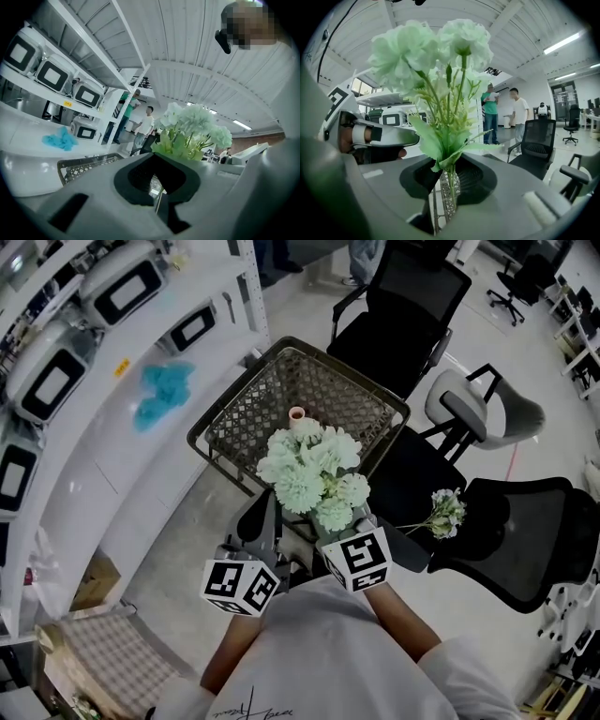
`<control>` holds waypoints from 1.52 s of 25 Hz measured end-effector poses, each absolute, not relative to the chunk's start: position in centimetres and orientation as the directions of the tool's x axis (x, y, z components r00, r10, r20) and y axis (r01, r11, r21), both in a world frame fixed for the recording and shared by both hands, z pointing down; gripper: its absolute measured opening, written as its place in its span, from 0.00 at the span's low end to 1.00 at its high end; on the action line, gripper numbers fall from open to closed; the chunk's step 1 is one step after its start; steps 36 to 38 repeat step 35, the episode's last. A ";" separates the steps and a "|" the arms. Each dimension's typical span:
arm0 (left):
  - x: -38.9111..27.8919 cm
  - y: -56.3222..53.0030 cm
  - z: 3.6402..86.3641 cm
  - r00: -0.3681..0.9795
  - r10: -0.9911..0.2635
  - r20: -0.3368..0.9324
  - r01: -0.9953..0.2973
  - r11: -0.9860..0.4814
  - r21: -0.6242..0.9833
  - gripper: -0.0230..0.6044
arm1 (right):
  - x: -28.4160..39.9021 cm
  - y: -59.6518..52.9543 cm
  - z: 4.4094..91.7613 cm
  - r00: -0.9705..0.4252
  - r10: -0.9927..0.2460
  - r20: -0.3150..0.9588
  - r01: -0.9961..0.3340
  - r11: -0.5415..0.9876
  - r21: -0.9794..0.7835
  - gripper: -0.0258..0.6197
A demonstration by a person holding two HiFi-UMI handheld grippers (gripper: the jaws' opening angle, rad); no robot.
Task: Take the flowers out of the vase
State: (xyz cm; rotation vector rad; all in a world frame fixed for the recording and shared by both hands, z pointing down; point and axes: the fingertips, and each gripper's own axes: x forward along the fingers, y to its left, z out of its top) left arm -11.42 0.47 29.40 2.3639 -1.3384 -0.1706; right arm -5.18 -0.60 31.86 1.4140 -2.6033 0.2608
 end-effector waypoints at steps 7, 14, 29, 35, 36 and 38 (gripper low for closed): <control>-11.4 0.1 28.2 0.534 -0.842 0.076 -0.788 -0.463 0.406 0.04 | -5.4 0.0 30.7 -0.591 -0.774 0.227 -0.804 0.589 -0.087 0.17; -11.0 0.7 28.8 0.553 -0.827 0.095 -0.783 -0.478 0.399 0.04 | -5.7 0.8 30.1 -0.624 -0.747 0.231 -0.776 0.626 -0.071 0.16; -12.0 0.8 29.8 0.578 -0.808 0.114 -0.764 -0.486 0.425 0.04 | -5.8 0.8 30.8 -0.661 -0.710 0.244 -0.750 0.634 -0.187 0.16; -12.8 0.5 30.0 0.576 -0.810 0.111 -0.763 -0.483 0.430 0.04 | -6.6 1.0 30.7 -0.674 -0.699 0.240 -0.739 0.645 -0.195 0.16; -12.8 0.5 30.0 0.576 -0.810 0.111 -0.763 -0.483 0.430 0.04 | -6.6 1.0 30.7 -0.674 -0.699 0.240 -0.739 0.645 -0.195 0.16; -12.8 0.5 30.0 0.576 -0.810 0.111 -0.763 -0.483 0.430 0.04 | -6.6 1.0 30.7 -0.674 -0.699 0.240 -0.739 0.645 -0.195 0.16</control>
